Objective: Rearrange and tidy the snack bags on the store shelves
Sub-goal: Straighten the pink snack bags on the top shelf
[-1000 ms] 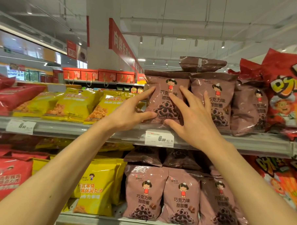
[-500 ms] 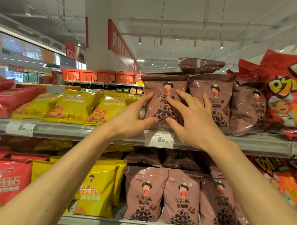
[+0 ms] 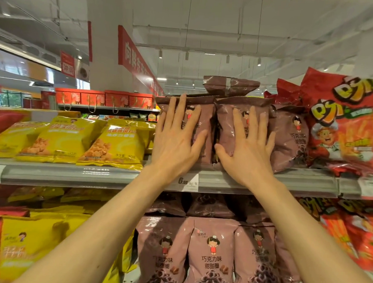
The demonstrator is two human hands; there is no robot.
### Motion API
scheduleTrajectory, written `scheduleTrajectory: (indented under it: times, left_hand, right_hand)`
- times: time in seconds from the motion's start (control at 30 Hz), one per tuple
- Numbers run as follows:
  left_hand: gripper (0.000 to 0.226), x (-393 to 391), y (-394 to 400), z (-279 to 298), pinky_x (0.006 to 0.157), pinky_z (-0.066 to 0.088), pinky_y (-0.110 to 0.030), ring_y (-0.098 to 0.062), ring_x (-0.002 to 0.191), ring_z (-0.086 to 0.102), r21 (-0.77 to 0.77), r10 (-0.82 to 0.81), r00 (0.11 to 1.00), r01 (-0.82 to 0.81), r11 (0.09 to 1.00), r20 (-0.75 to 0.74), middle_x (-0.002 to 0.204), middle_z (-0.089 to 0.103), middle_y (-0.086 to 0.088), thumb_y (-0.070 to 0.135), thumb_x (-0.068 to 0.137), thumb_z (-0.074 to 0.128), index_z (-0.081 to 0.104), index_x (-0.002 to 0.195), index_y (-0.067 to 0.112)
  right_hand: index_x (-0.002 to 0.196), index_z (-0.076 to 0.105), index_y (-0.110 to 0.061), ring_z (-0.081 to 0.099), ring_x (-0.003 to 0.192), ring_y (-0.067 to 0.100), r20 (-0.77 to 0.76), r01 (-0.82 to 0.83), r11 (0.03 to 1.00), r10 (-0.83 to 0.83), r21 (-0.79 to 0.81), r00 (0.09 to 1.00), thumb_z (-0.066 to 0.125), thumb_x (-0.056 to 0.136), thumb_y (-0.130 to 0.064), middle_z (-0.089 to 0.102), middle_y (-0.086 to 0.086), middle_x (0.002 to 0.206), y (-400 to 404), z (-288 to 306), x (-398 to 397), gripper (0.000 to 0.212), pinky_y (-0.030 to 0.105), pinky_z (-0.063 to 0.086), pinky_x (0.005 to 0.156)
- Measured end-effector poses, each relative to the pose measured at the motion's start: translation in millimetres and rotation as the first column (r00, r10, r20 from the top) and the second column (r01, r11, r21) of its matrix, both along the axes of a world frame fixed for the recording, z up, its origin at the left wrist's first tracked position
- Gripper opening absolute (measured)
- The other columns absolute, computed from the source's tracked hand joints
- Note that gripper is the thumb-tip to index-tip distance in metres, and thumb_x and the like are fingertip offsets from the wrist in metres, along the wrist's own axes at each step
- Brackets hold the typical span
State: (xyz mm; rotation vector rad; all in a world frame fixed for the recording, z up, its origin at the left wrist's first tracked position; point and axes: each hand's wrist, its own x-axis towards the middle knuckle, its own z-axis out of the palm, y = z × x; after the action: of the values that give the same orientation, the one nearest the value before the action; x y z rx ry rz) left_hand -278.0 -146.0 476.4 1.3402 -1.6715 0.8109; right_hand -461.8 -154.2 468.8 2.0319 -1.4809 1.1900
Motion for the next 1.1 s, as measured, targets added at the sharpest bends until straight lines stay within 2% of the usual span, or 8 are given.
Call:
scheduleTrajectory:
  times: [0.17, 0.3, 0.47, 0.6, 0.7, 0.8, 0.97, 1.1]
  left_hand:
    - [0.064, 0, -6, -2, 0.128, 0.001, -0.045, -0.024, 0.159, -0.011, -0.020, 0.065, 0.998, -0.065, 0.998, 0.020, 0.173, -0.007, -0.005, 0.055, 0.106, 0.028, 0.017, 0.163, 0.031]
    - [0.064, 1, -11, -6, 0.129, 0.006, -0.050, -0.027, 0.160, -0.007, -0.063, 0.104, 0.994, -0.102, 0.993, 0.036, 0.173, -0.003, -0.008, 0.055, 0.105, 0.029, 0.019, 0.163, 0.029]
    - [0.064, 1, -4, -5, 0.127, 0.006, -0.055, -0.030, 0.160, -0.002, -0.086, 0.162, 0.984, -0.155, 0.984, 0.069, 0.173, 0.003, -0.010, 0.055, 0.105, 0.030, 0.025, 0.162, 0.027]
    - [0.056, -13, 8, -5, 0.125, 0.016, -0.057, -0.035, 0.155, 0.022, -0.212, 0.134, 0.984, -0.108, 0.971, 0.113, 0.167, 0.026, -0.017, 0.043, 0.105, 0.041, 0.042, 0.155, 0.019]
    - [0.055, -36, 13, -2, 0.125, 0.019, -0.055, -0.034, 0.154, 0.027, -0.229, 0.060, 0.980, -0.016, 0.973, 0.187, 0.166, 0.031, -0.015, 0.043, 0.105, 0.039, 0.044, 0.154, 0.020]
    - [0.056, -59, 10, 4, 0.126, 0.016, -0.056, -0.031, 0.155, 0.025, -0.183, 0.022, 0.965, 0.027, 0.983, 0.261, 0.167, 0.030, -0.011, 0.047, 0.106, 0.036, 0.045, 0.154, 0.021]
    - [0.064, -72, -9, 6, 0.126, 0.004, -0.054, -0.029, 0.157, 0.021, -0.096, 0.083, 0.948, -0.056, 0.994, 0.309, 0.168, 0.027, -0.009, 0.056, 0.105, 0.022, 0.034, 0.159, 0.025]
    - [0.065, -70, -16, 1, 0.126, 0.000, -0.055, -0.026, 0.159, 0.012, -0.103, 0.098, 0.946, -0.070, 0.992, 0.309, 0.171, 0.018, -0.006, 0.057, 0.105, 0.016, 0.025, 0.162, 0.027]
  right_hand:
    - [0.165, -0.006, -0.029, -0.017, 0.159, 0.033, -0.010, 0.007, 0.999, -0.006, 0.044, 1.000, 0.052, 0.097, -0.048, -0.015, 0.010, 0.173, 3, 7, -1, 0.092, 0.059, 0.007, 0.127]
    - [0.164, -0.013, -0.029, -0.024, 0.157, 0.031, -0.036, 0.035, 0.998, -0.033, 0.056, 0.999, 0.045, 0.099, -0.051, -0.024, 0.009, 0.171, 1, 1, 4, 0.090, 0.059, -0.009, 0.125]
    - [0.165, -0.009, -0.030, -0.028, 0.156, 0.023, 0.004, -0.103, 0.994, 0.103, 0.049, 0.995, 0.034, 0.106, -0.044, -0.023, 0.005, 0.172, 5, 4, -9, 0.074, 0.050, -0.019, 0.125]
    - [0.166, 0.010, -0.025, -0.014, 0.160, 0.020, 0.107, -0.111, 0.980, 0.129, -0.166, 0.986, 0.033, 0.105, -0.045, -0.007, 0.005, 0.175, 10, -9, -31, 0.068, 0.047, -0.008, 0.128]
    - [0.161, 0.026, -0.019, 0.005, 0.160, 0.031, 0.271, 0.010, 0.968, 0.060, -0.249, 0.961, 0.046, 0.103, -0.040, 0.008, 0.015, 0.173, 10, -12, -56, 0.065, 0.052, 0.008, 0.128]
    - [0.163, 0.022, -0.019, 0.005, 0.159, 0.037, 0.302, 0.091, 0.985, -0.043, -0.146, 0.952, 0.049, 0.105, -0.041, 0.003, 0.018, 0.172, 2, -11, -82, 0.068, 0.055, 0.011, 0.126]
    - [0.166, -0.004, -0.028, -0.006, 0.160, 0.036, 0.205, 0.046, 0.991, -0.071, 0.125, 0.976, 0.043, 0.106, -0.046, -0.011, 0.016, 0.173, -11, -17, -98, 0.078, 0.055, 0.011, 0.127]
    - [0.165, -0.008, -0.019, 0.009, 0.156, 0.041, 0.122, 0.159, 0.976, -0.178, 0.149, 0.976, 0.045, 0.106, -0.032, -0.006, 0.022, 0.171, -7, -13, -91, 0.081, 0.058, 0.027, 0.120]
